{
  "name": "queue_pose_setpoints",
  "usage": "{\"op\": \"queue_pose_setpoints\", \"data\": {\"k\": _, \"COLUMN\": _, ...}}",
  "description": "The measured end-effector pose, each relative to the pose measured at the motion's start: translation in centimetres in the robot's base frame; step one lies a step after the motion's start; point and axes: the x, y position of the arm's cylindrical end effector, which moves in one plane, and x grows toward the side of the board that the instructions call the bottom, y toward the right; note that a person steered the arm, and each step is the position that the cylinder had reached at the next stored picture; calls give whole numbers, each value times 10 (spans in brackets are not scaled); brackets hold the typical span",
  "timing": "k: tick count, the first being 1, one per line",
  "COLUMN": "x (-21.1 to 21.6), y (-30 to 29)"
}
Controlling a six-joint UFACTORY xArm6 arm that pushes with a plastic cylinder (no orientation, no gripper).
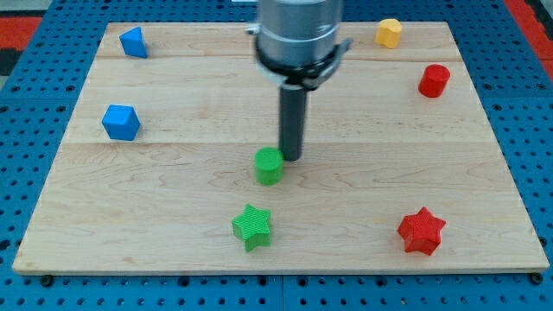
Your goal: Move red circle slightly downwards
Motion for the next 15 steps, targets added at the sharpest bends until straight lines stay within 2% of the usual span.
{"op": "queue_pose_setpoints", "data": {"k": 2, "x": 54, "y": -31}}
{"op": "queue_pose_setpoints", "data": {"k": 3, "x": 68, "y": -103}}
{"op": "queue_pose_setpoints", "data": {"k": 4, "x": 60, "y": -140}}
{"op": "queue_pose_setpoints", "data": {"k": 5, "x": 45, "y": -71}}
{"op": "queue_pose_setpoints", "data": {"k": 6, "x": 3, "y": 23}}
{"op": "queue_pose_setpoints", "data": {"k": 8, "x": -51, "y": 244}}
{"op": "queue_pose_setpoints", "data": {"k": 9, "x": -101, "y": 347}}
{"op": "queue_pose_setpoints", "data": {"k": 10, "x": -139, "y": 347}}
{"op": "queue_pose_setpoints", "data": {"k": 11, "x": -167, "y": 305}}
{"op": "queue_pose_setpoints", "data": {"k": 13, "x": -169, "y": 283}}
{"op": "queue_pose_setpoints", "data": {"k": 14, "x": -169, "y": 238}}
{"op": "queue_pose_setpoints", "data": {"k": 15, "x": -169, "y": 218}}
